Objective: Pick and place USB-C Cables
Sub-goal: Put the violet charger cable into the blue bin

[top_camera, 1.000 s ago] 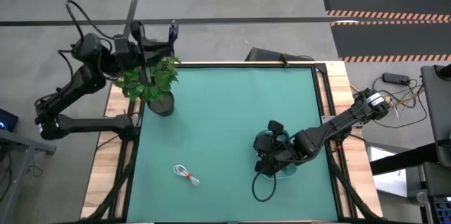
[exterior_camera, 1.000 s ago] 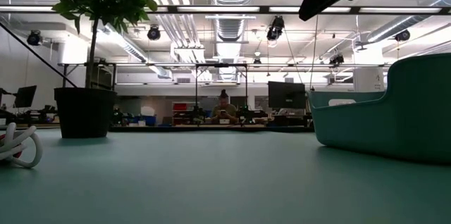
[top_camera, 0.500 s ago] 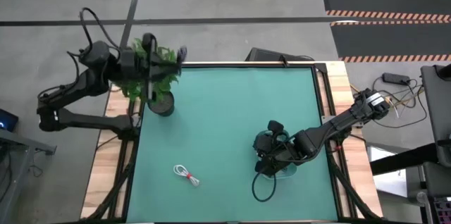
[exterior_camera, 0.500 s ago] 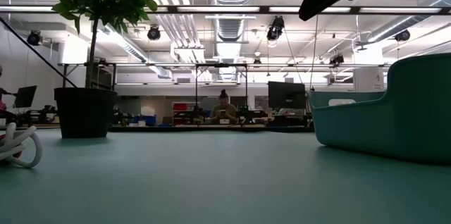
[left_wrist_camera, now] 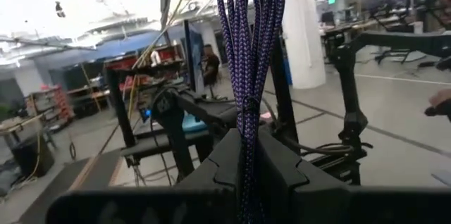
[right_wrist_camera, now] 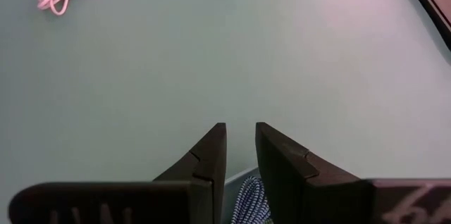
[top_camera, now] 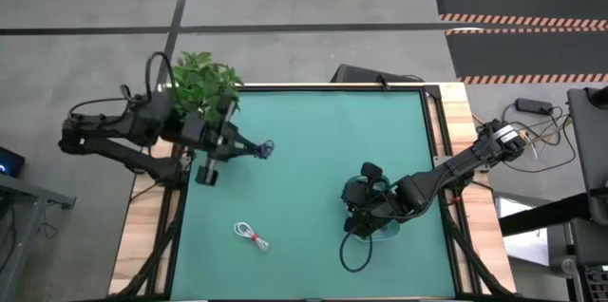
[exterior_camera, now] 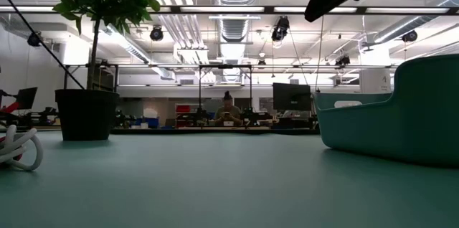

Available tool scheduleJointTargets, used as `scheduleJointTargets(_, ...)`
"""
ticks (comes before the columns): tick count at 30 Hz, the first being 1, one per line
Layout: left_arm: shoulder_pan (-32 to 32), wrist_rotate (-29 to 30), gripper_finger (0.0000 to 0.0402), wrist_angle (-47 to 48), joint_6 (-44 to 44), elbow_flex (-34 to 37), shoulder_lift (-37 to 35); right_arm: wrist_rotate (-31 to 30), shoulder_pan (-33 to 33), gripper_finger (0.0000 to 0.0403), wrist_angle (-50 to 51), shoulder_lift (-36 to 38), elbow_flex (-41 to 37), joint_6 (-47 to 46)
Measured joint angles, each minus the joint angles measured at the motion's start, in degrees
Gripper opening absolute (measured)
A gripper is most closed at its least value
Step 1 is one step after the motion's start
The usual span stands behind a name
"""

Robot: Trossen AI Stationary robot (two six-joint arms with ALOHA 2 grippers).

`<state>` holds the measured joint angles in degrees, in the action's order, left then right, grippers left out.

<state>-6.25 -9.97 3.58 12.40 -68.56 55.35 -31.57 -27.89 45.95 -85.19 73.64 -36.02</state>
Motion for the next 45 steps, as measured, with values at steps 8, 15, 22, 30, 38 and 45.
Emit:
scheduleJointTargets(8, -8.17, 1.41, 0.0011, -0.01, 0.05, 1.51, 2.19, 0.02, -0.01, 0.0068, -0.03, 0.01, -1.26, 0.03)
scheduleJointTargets(15, -12.15, 1.32, 0.0011, -0.85, 1.45, 8.06, 3.15, 0.04, -0.01, 0.0068, -0.03, 0.00, -2.69, -0.21)
scheduleJointTargets(22, -12.58, 1.77, 0.0011, -4.04, -2.73, 14.27, 3.74, -0.02, -0.56, 0.0068, -1.76, 0.00, -3.05, 0.26)
scheduleJointTargets(30, -12.67, 10.87, 0.0011, -5.45, -4.65, 20.03, 7.34, -8.07, -4.09, 0.0068, -7.55, 0.00, -3.68, 3.27)
scheduleJointTargets(38, -12.72, 13.52, 0.0011, -14.80, -2.82, 21.36, 15.17, -20.75, -6.30, 0.0068, -37.81, 0.00, -12.75, 20.37)
scheduleJointTargets(45, -12.69, 13.88, 0.0011, -18.78, -2.46, 21.66, 17.55, -12.70, -6.26, 0.0068, -82.57, -0.02, -25.77, 47.73)
